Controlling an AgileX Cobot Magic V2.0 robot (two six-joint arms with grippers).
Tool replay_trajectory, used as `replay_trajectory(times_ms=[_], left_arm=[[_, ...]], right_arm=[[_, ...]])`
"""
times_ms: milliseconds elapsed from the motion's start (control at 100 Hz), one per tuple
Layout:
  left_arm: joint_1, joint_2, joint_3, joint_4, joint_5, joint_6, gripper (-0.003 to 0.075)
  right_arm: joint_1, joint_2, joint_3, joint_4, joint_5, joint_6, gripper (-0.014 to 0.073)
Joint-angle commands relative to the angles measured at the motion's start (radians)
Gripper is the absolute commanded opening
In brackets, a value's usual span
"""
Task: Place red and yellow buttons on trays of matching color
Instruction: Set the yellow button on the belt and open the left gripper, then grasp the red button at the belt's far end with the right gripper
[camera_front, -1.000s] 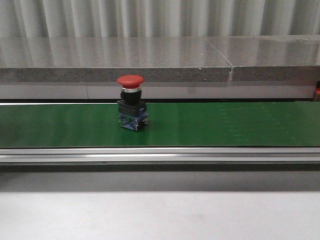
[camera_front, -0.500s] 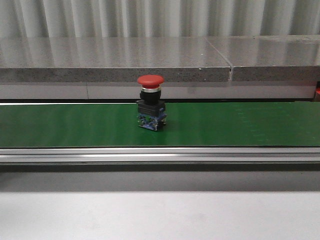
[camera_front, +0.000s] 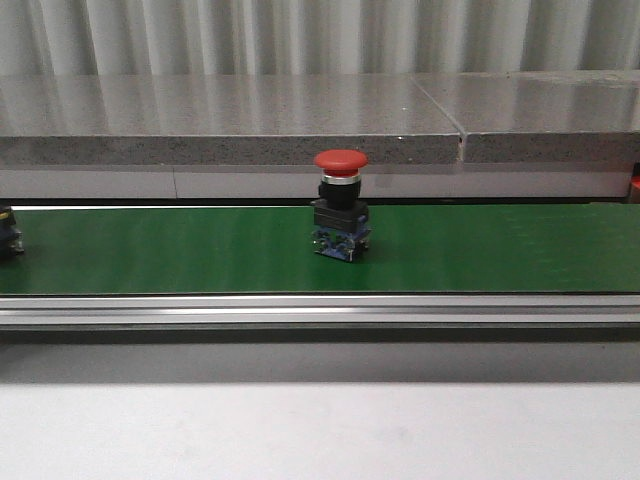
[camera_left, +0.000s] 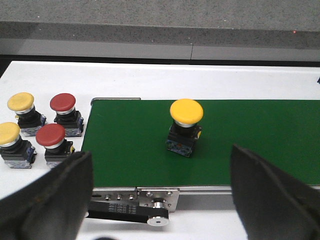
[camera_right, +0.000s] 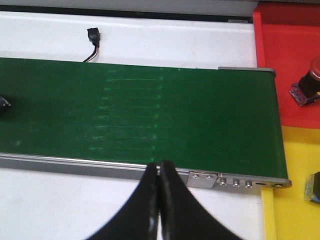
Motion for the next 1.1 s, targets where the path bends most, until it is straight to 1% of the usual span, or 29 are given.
replay_trajectory(times_ms=[0, 30, 50, 100, 120, 170, 240, 580, 690, 740, 810, 850, 860, 880, 930, 950, 960, 1000, 1040, 1090], left_arm=[[-0.010, -0.060, 0.017, 0.004, -0.072, -0.001, 0.0403], [-0.010, -0.078, 0.029, 0.004, -0.072, -0.001, 0.0344], [-0.010, -0.090, 0.036, 0.004, -0.072, -0.001, 0.0320], [-0.010, -0.112, 0.050, 0.004, -0.070, -0.001, 0.0218], [-0.010, -0.120, 0.053, 0.004, -0.070, -0.001, 0.0192], [-0.010, -0.131, 0.060, 0.004, -0.069, -0.001, 0.0090], [-0.010, -0.137, 0.065, 0.004, -0.069, -0.001, -0.0022], [-0.010, -0.137, 0.066, 0.004, -0.068, -0.001, -0.0020], [-0.010, -0.137, 0.066, 0.004, -0.068, -0.001, -0.0020], [-0.010, -0.137, 0.066, 0.004, -0.068, -0.001, -0.0020], [-0.010, -0.137, 0.066, 0.004, -0.068, -0.001, -0.0020], [-0.010, -0.137, 0.066, 0.004, -0.068, -0.001, -0.0020], [-0.010, -0.137, 0.066, 0.004, -0.068, -0.001, -0.0020], [-0.010, -0.137, 0.066, 0.004, -0.068, -0.001, -0.0020], [-0.010, -0.137, 0.066, 0.004, -0.068, -0.001, -0.0020], [-0.010, -0.137, 0.066, 0.004, -0.068, -0.001, -0.0020], [-0.010, -0.137, 0.066, 0.004, -0.068, -0.001, -0.0020], [-0.010, -0.137, 0.066, 0.004, -0.068, -0.001, -0.0020], [-0.010, -0.137, 0.066, 0.004, -0.068, -0.001, -0.0020], [-0.010, -0.137, 0.066, 0.004, -0.068, -0.001, -0.0020]], right_arm=[[0.001, -0.003, -0.023, 0.002, -0.056, -0.004, -0.0120], [0.001, -0.003, -0.023, 0.002, -0.056, -0.004, -0.0120], [0.001, -0.003, -0.023, 0.002, -0.056, -0.004, -0.0120], [0.001, -0.003, -0.023, 0.002, -0.056, -0.004, -0.0120], [0.001, -0.003, -0.023, 0.002, -0.056, -0.004, -0.0120], [0.001, -0.003, -0.023, 0.002, -0.056, -0.004, -0.0120], [0.001, -0.003, -0.023, 0.002, -0.056, -0.004, -0.0120], [0.001, -0.003, -0.023, 0.003, -0.060, -0.004, -0.0120], [0.001, -0.003, -0.023, 0.003, -0.051, -0.004, -0.0099], [0.001, -0.003, -0.023, 0.003, -0.044, -0.004, -0.0054], [0.001, -0.003, -0.023, 0.003, -0.035, -0.004, 0.0066], [0.001, -0.003, -0.023, 0.003, -0.029, -0.004, 0.0168], [0.001, -0.003, -0.023, 0.004, -0.028, -0.004, 0.0206], [0.001, -0.003, -0.023, 0.004, -0.026, -0.004, 0.0244], [0.001, -0.003, -0.023, 0.005, -0.023, -0.004, 0.0402], [0.001, -0.003, -0.023, 0.007, -0.022, -0.004, 0.0439], [0.001, -0.003, -0.023, 0.007, -0.022, -0.004, 0.0473], [0.001, -0.003, -0.023, 0.016, -0.022, -0.004, 0.0562], [0.001, -0.003, -0.023, 0.027, -0.027, -0.004, 0.0617], [0.001, -0.003, -0.023, 0.032, -0.033, -0.004, 0.0598]])
